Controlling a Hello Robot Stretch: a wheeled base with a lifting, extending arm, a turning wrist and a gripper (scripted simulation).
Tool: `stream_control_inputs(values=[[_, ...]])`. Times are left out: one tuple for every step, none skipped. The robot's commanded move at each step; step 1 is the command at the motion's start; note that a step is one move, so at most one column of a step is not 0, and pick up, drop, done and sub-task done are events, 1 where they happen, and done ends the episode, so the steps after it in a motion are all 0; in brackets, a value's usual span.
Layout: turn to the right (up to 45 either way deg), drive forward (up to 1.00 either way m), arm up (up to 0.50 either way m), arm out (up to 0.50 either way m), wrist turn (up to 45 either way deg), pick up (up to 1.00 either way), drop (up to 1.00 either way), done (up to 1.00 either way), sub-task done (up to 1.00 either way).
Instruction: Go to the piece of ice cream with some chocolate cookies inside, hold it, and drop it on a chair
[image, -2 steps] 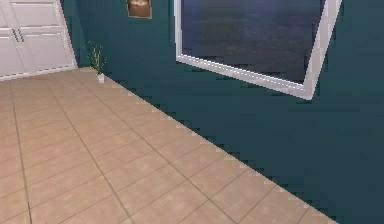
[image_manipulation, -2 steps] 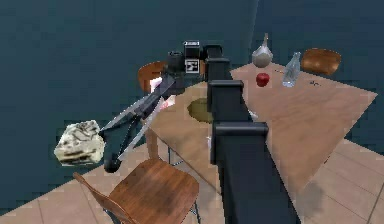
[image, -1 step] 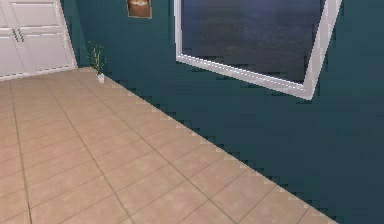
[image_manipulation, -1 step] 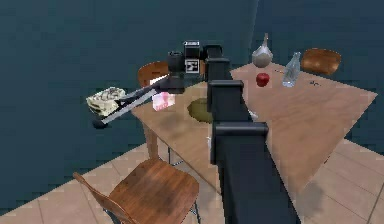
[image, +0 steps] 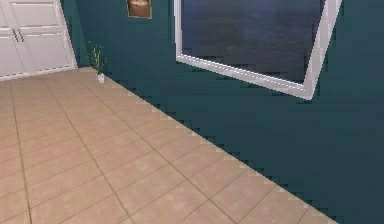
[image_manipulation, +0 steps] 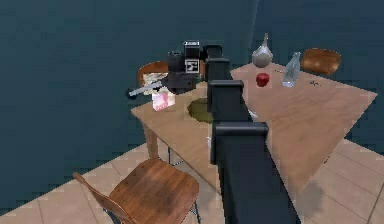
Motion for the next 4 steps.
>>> stream_control_inputs(values=[[0.0, 0.00, 0.00, 0.00, 3.0, 0.00, 0.00, 0.00, 0.00], [0.0, 0.00, -0.22, 0.00, 0.0, 0.00, 0.00, 0.00, 0.00], [0.0, 0.00, -0.32, 0.00, 0.0, 0.00, 0.00, 0.00, 0.00], [0.0, 0.00, 0.00, 0.00, 0.0, 0.00, 1.00, 0.00, 0.00]])
